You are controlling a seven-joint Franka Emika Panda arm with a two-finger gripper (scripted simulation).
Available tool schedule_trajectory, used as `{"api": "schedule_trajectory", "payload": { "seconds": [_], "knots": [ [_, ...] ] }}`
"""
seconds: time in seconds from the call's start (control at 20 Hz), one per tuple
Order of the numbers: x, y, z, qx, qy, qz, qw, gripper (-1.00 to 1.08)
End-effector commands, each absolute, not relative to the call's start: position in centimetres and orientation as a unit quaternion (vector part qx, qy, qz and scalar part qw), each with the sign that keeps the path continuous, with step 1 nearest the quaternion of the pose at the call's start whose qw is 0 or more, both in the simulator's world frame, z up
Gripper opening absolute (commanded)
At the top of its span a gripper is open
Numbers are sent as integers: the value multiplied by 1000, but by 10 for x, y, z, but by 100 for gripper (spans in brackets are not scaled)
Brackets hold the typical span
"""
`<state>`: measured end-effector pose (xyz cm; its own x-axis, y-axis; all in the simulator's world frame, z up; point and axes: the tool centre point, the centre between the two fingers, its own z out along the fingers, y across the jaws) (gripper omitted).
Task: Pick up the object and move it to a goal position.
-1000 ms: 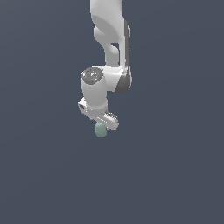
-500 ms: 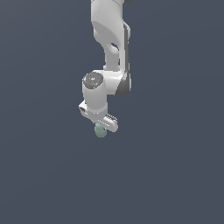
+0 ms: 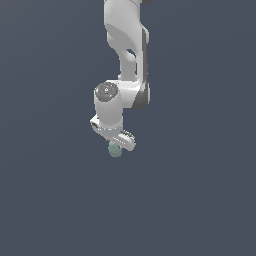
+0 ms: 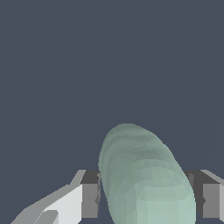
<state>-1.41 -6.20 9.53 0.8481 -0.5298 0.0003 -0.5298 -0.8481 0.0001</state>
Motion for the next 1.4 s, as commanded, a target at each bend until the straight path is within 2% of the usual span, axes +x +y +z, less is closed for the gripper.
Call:
{"api": "schedule_trajectory", "payload": {
  "seconds": [0.0,0.45,1.35],
  "knots": [
    [-14,-58,99,961,-275,0,0,-100],
    [-15,-15,144,961,-275,1,0,-100],
    [-15,141,308,961,-276,1,1,-100]
  ]
}}
